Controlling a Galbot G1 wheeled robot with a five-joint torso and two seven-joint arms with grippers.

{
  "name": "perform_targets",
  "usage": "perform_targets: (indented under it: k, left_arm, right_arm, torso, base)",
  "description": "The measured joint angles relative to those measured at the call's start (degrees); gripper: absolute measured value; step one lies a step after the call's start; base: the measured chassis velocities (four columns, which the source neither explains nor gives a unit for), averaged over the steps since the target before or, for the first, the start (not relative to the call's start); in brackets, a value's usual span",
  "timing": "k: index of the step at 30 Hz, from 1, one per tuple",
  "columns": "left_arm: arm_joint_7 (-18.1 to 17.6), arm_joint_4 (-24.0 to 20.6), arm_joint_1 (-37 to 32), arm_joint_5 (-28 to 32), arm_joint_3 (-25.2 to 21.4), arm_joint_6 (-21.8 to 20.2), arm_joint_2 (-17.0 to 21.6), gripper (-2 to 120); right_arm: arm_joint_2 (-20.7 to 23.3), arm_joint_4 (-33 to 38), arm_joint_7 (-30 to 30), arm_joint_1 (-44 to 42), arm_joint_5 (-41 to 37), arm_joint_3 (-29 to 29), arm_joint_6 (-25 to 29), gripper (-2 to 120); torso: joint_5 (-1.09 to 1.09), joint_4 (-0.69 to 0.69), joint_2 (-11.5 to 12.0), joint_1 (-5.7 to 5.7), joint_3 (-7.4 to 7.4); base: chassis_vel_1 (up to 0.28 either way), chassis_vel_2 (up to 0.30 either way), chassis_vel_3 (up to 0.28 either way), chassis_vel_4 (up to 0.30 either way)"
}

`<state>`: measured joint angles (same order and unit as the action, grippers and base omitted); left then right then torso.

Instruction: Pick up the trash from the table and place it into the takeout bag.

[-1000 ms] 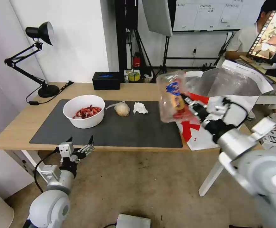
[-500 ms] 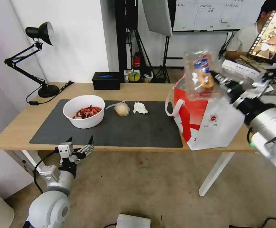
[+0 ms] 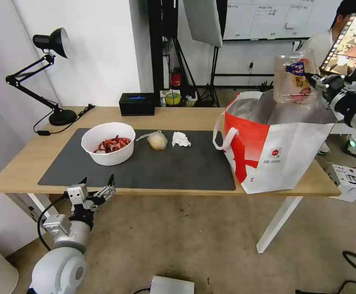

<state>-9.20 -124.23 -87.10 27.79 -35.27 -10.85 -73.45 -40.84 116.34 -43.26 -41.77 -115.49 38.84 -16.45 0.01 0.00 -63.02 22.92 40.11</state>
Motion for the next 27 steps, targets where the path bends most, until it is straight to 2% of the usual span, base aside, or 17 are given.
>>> perform_targets:
  k: [10,27]
  left_arm:
    - [0.29,0.59,-0.16,-1.14,0.07,0.11,-1.86,100]
    - [1.35,1.25,-0.48,-1.22,-1.33,0.32,-2.82,100]
  right_arm:
    - [-0.99,-4.20,-11.55,7.46,-4.68,-4.98,-0.21,0]
    - [-5.62,-8.37,-18.43,11.61,-3.83,-10.77,0.64,0]
  torso:
    - [-0.01,0.00,0.00,0.00,0.00]
    - [-0.01,0.00,-0.01,0.00,0.00]
  base:
    - [0.000,0.000,0.000,0.000]
    - [0.000,0.000,0.000,0.000]
